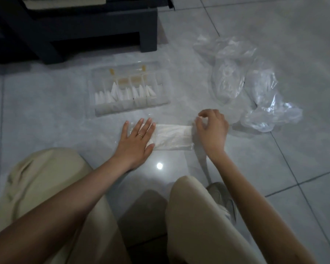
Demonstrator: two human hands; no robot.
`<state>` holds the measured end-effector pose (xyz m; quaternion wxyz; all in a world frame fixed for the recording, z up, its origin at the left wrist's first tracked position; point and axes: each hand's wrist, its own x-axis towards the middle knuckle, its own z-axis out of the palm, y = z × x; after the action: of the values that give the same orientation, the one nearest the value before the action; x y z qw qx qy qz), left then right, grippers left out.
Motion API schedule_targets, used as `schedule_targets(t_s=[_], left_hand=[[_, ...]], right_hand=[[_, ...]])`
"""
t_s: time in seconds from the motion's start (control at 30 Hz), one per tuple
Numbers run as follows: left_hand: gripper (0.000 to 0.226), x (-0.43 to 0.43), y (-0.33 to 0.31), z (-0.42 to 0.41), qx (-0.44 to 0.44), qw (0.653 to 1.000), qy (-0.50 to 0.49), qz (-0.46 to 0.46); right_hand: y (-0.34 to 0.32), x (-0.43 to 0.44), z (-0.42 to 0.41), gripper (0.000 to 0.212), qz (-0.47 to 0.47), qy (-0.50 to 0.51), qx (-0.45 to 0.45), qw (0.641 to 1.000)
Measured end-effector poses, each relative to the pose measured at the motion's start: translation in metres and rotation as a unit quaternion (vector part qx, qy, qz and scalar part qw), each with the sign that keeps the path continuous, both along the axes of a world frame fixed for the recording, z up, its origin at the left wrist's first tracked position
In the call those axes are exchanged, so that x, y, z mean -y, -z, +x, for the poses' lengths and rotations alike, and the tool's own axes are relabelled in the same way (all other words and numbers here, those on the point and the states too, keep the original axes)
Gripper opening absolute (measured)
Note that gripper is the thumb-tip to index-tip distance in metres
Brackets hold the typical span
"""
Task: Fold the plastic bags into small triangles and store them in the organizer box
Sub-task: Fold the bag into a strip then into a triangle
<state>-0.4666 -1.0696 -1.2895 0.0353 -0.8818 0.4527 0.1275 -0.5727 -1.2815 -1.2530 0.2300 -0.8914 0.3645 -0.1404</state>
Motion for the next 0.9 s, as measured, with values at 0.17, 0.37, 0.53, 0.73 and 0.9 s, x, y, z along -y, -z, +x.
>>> schedule_targets(t_s=[0.17, 0.37, 0.53, 0.73, 0.9], left_hand=[[0.063, 0.001, -0.004, -0.001, -0.007, 1.000, -0.010, -0.002], [0.070, 0.000, -0.002, -0.001, -0.005, 1.000, -0.008, 0.000], [0.067, 0.001, -0.003, -0.003, 0.001, 1.000, -0.018, -0.002], [0.080, -0.002, -0.003, 0.002, 0.021, 1.000, 0.010, 0.008], [0.086, -0.009, -0.003, 0.009, 0.015, 1.000, 0.013, 0.000]], right_hand=[[0.001, -0.034, -0.034, 0.021, 0.272, 0.163, 0.113, 0.942], [0.009, -0.047, -0.033, 0.024, 0.357, 0.100, 0.100, 0.923], [0.005, -0.051, -0.031, 0.030, 0.436, 0.101, 0.106, 0.888], [0.008, -0.040, -0.036, 0.027, 0.397, 0.048, 0.077, 0.913], [0.009, -0.034, -0.040, 0.032, 0.334, 0.043, 0.020, 0.941]])
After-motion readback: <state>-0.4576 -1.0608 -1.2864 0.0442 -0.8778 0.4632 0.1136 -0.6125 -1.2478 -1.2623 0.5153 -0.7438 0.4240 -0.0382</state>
